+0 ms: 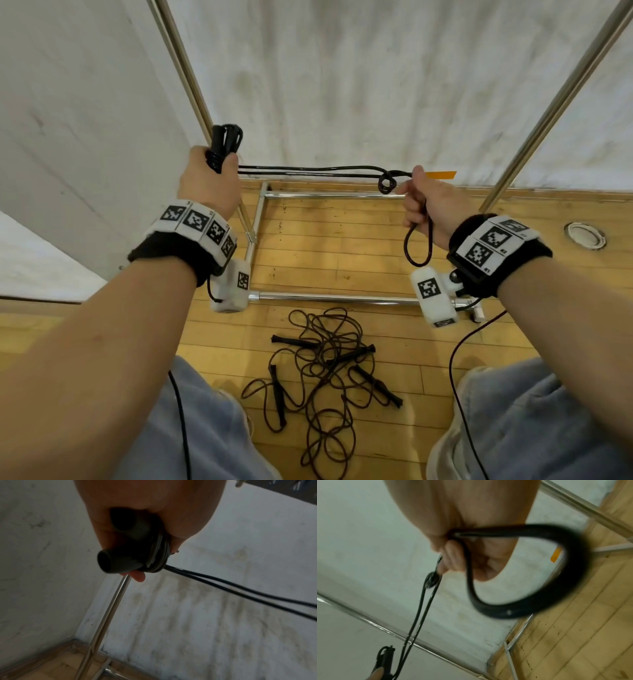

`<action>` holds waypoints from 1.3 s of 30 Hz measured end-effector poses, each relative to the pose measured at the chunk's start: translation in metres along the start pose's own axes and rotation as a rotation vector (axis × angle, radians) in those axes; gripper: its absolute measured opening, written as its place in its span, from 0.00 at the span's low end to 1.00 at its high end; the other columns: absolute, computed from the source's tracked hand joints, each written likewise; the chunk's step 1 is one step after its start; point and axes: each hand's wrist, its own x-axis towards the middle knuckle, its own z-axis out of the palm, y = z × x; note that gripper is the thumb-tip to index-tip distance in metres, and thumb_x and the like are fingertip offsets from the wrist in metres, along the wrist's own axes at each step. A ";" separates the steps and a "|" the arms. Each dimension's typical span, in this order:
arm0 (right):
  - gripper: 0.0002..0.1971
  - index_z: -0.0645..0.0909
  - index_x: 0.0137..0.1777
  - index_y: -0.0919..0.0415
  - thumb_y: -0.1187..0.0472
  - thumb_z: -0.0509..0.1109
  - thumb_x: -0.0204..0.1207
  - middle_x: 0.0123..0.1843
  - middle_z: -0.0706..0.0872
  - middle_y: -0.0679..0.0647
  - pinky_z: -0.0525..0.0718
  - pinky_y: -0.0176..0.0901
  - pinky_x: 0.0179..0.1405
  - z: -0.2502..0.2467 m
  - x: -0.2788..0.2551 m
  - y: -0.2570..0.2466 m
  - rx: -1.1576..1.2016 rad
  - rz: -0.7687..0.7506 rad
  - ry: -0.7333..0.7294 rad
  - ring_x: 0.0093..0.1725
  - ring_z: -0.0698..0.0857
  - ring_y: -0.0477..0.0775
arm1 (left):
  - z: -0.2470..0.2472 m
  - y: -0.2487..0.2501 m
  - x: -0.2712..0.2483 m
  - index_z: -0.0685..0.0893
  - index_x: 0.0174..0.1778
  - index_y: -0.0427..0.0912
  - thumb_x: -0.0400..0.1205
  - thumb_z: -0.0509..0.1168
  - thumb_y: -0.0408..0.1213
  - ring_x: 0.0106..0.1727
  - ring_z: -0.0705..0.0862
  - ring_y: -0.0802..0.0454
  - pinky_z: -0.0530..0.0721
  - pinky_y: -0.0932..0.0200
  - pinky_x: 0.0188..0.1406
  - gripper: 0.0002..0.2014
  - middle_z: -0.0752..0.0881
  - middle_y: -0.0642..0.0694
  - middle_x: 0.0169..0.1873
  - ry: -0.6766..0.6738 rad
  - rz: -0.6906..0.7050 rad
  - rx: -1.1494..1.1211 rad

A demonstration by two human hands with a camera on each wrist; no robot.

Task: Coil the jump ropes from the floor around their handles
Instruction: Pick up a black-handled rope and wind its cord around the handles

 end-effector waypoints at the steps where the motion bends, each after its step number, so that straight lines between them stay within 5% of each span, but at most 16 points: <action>1: 0.21 0.79 0.40 0.59 0.46 0.54 0.85 0.22 0.70 0.46 0.74 0.40 0.26 0.000 0.003 0.000 0.004 -0.041 0.087 0.20 0.68 0.47 | 0.002 -0.004 -0.002 0.75 0.58 0.48 0.80 0.59 0.56 0.36 0.77 0.51 0.70 0.57 0.34 0.17 0.80 0.53 0.39 -0.020 -0.002 0.023; 5: 0.20 0.78 0.35 0.56 0.45 0.57 0.82 0.20 0.75 0.45 0.74 0.42 0.25 -0.011 0.015 -0.012 0.005 -0.148 0.425 0.20 0.72 0.47 | 0.000 -0.021 -0.003 0.72 0.49 0.51 0.80 0.60 0.55 0.33 0.75 0.49 0.68 0.57 0.30 0.12 0.76 0.54 0.32 -0.053 -0.057 0.085; 9: 0.19 0.83 0.39 0.56 0.46 0.58 0.80 0.22 0.80 0.45 0.76 0.43 0.26 -0.017 0.023 -0.005 -0.178 -0.137 0.480 0.24 0.77 0.49 | -0.004 -0.026 -0.003 0.71 0.48 0.52 0.80 0.60 0.55 0.31 0.74 0.51 0.67 0.58 0.29 0.12 0.74 0.56 0.31 -0.052 -0.085 0.086; 11: 0.17 0.85 0.53 0.57 0.48 0.59 0.80 0.36 0.88 0.48 0.78 0.45 0.37 -0.015 0.024 0.005 -0.489 -0.041 0.482 0.36 0.83 0.53 | -0.008 -0.019 -0.003 0.72 0.49 0.51 0.79 0.60 0.55 0.36 0.79 0.47 0.72 0.57 0.31 0.12 0.78 0.54 0.33 -0.081 -0.091 0.060; 13: 0.22 0.73 0.72 0.57 0.52 0.63 0.80 0.66 0.82 0.56 0.75 0.41 0.49 -0.010 0.021 0.009 -0.781 0.055 0.470 0.57 0.82 0.57 | -0.011 -0.005 -0.006 0.76 0.52 0.50 0.79 0.60 0.55 0.40 0.85 0.43 0.83 0.52 0.37 0.14 0.85 0.48 0.38 -0.169 -0.070 0.011; 15: 0.30 0.62 0.80 0.56 0.55 0.66 0.79 0.77 0.71 0.56 0.73 0.42 0.55 0.009 0.011 0.007 -0.858 0.071 0.336 0.69 0.76 0.58 | -0.012 0.015 -0.017 0.78 0.55 0.49 0.80 0.62 0.53 0.35 0.89 0.47 0.88 0.55 0.33 0.14 0.88 0.46 0.38 -0.320 -0.041 -0.058; 17: 0.34 0.59 0.81 0.52 0.53 0.69 0.77 0.78 0.70 0.53 0.72 0.44 0.60 0.040 -0.002 0.007 -0.868 0.002 0.084 0.72 0.72 0.55 | -0.009 0.036 -0.035 0.79 0.56 0.46 0.82 0.64 0.48 0.25 0.87 0.56 0.82 0.64 0.20 0.12 0.87 0.46 0.35 -0.508 -0.016 -0.155; 20: 0.39 0.58 0.81 0.49 0.50 0.73 0.72 0.78 0.69 0.49 0.68 0.48 0.70 0.081 -0.018 0.014 -0.804 -0.038 -0.228 0.76 0.68 0.52 | -0.004 0.062 -0.061 0.81 0.55 0.43 0.83 0.65 0.43 0.27 0.87 0.54 0.84 0.62 0.24 0.09 0.87 0.42 0.38 -0.758 0.017 -0.291; 24: 0.24 0.74 0.69 0.57 0.63 0.73 0.73 0.65 0.83 0.53 0.73 0.58 0.71 0.102 -0.027 0.012 -0.533 -0.095 -0.332 0.67 0.79 0.53 | -0.012 0.082 -0.068 0.84 0.51 0.45 0.83 0.66 0.44 0.42 0.89 0.43 0.88 0.48 0.43 0.08 0.89 0.41 0.42 -0.908 0.119 -0.329; 29: 0.01 0.81 0.45 0.56 0.60 0.70 0.77 0.35 0.85 0.46 0.82 0.51 0.58 0.102 -0.032 0.005 -0.298 -0.046 -0.439 0.40 0.87 0.51 | -0.039 0.088 -0.056 0.84 0.50 0.42 0.83 0.65 0.43 0.37 0.88 0.37 0.86 0.40 0.42 0.08 0.89 0.40 0.35 -0.953 0.123 -0.453; 31: 0.08 0.79 0.40 0.59 0.57 0.67 0.80 0.25 0.76 0.45 0.82 0.45 0.41 0.100 -0.033 0.002 -0.319 -0.026 -0.395 0.26 0.78 0.47 | -0.046 0.087 -0.051 0.84 0.53 0.43 0.83 0.66 0.43 0.37 0.88 0.37 0.87 0.42 0.39 0.08 0.89 0.40 0.35 -0.928 0.132 -0.455; 33: 0.12 0.80 0.40 0.59 0.54 0.63 0.82 0.24 0.70 0.45 0.71 0.41 0.29 0.095 -0.033 -0.002 -0.400 -0.065 -0.293 0.23 0.68 0.46 | -0.050 0.084 -0.046 0.84 0.54 0.44 0.83 0.66 0.42 0.34 0.89 0.41 0.89 0.49 0.34 0.08 0.88 0.40 0.36 -0.901 0.141 -0.435; 36: 0.17 0.79 0.38 0.58 0.49 0.59 0.83 0.26 0.69 0.47 0.67 0.38 0.27 0.088 -0.032 -0.010 -0.583 -0.155 -0.206 0.24 0.66 0.46 | -0.047 0.077 -0.044 0.83 0.56 0.47 0.82 0.67 0.44 0.35 0.90 0.44 0.90 0.53 0.35 0.09 0.88 0.39 0.40 -0.808 0.186 -0.259; 39: 0.15 0.76 0.37 0.59 0.51 0.62 0.81 0.28 0.71 0.48 0.68 0.37 0.28 0.087 -0.033 -0.015 -0.863 -0.223 -0.219 0.26 0.69 0.47 | -0.036 0.069 -0.048 0.80 0.59 0.55 0.82 0.64 0.51 0.34 0.88 0.54 0.88 0.55 0.37 0.12 0.87 0.51 0.39 -0.679 0.328 0.017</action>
